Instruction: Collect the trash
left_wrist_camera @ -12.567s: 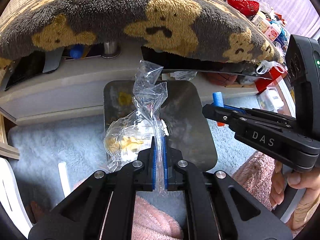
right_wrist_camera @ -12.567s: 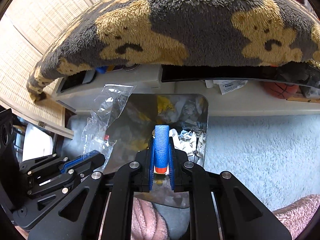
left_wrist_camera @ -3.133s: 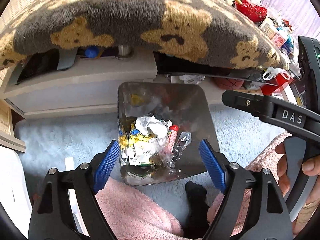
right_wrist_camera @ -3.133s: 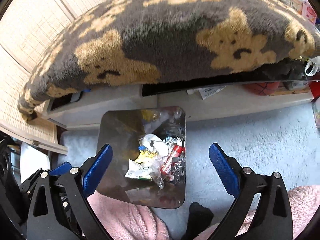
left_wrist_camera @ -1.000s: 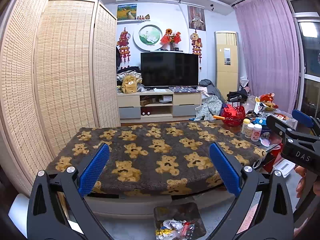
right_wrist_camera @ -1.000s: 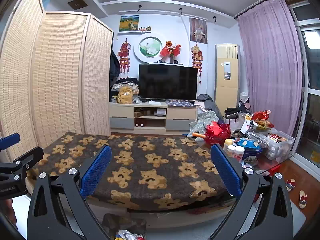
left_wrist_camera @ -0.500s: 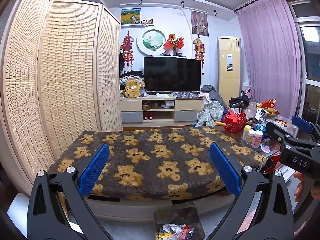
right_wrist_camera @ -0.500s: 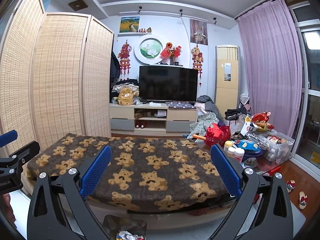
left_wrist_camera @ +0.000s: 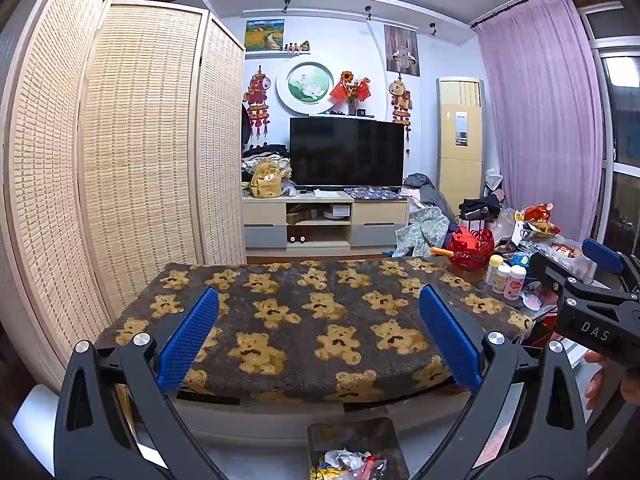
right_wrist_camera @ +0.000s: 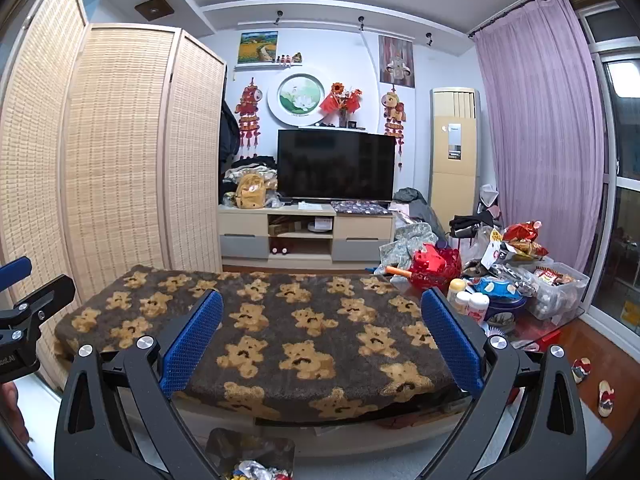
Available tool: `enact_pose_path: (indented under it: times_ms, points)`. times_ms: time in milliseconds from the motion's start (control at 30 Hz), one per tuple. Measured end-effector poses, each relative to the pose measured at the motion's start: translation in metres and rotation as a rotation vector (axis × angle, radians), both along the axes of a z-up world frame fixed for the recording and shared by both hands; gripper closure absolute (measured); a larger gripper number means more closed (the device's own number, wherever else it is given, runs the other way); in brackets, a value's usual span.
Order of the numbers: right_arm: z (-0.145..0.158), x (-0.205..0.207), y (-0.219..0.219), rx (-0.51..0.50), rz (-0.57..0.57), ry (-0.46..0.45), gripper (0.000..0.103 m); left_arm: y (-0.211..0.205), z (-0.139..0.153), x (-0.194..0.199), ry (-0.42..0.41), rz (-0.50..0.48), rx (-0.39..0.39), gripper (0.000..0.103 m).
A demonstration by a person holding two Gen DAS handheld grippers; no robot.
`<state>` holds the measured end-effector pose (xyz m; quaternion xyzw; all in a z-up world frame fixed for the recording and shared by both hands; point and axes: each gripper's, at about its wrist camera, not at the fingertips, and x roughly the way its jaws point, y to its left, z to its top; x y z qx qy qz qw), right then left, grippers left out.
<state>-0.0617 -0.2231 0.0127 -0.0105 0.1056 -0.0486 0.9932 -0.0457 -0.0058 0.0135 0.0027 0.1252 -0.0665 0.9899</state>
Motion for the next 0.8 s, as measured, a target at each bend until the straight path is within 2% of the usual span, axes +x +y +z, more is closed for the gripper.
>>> enact_pose_path:
  times_ms: [800]
  points:
    - [-0.0036, -0.0025, -0.0001, 0.013, -0.014, 0.001, 0.003, -0.0007, -0.0003, -0.0036, -0.004, -0.010, -0.007, 0.008]
